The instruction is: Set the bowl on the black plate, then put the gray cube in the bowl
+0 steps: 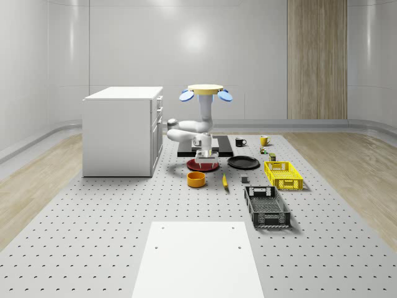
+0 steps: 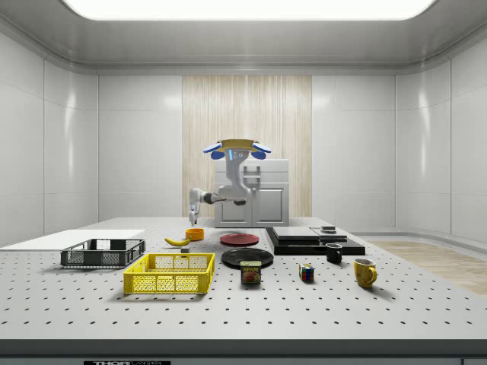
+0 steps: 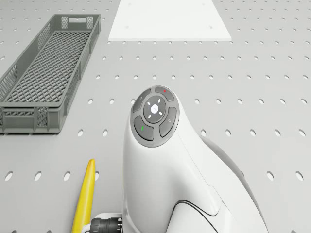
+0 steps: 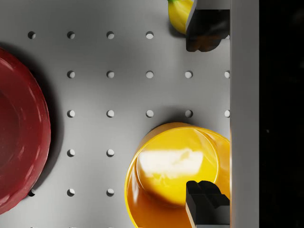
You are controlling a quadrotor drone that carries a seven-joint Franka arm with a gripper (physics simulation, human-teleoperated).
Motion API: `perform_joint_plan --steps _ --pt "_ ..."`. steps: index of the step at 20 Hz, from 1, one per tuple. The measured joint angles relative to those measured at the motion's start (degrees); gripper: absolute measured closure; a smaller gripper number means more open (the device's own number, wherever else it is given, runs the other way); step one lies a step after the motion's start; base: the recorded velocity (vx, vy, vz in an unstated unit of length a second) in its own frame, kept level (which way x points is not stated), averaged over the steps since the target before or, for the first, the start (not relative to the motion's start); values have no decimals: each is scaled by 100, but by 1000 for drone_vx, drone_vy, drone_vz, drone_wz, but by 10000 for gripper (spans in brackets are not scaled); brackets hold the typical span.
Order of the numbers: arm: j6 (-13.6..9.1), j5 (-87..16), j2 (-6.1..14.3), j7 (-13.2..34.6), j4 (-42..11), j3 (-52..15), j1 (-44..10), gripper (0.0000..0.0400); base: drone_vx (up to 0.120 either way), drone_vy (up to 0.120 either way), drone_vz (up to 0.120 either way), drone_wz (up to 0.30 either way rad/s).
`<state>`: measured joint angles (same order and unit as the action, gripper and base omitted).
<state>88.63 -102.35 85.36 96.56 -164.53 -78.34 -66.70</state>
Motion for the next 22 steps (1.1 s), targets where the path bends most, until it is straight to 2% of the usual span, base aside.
perform_joint_plan --steps 3,12,22 --pt "25 11 26 5 1 -4 -6 0 0 0 -120 0" --pt "183 -151 128 -111 42 192 83 0 0 0 0 0" --pt "399 -500 120 -94 456 567 -301 0 0 0 0 0"
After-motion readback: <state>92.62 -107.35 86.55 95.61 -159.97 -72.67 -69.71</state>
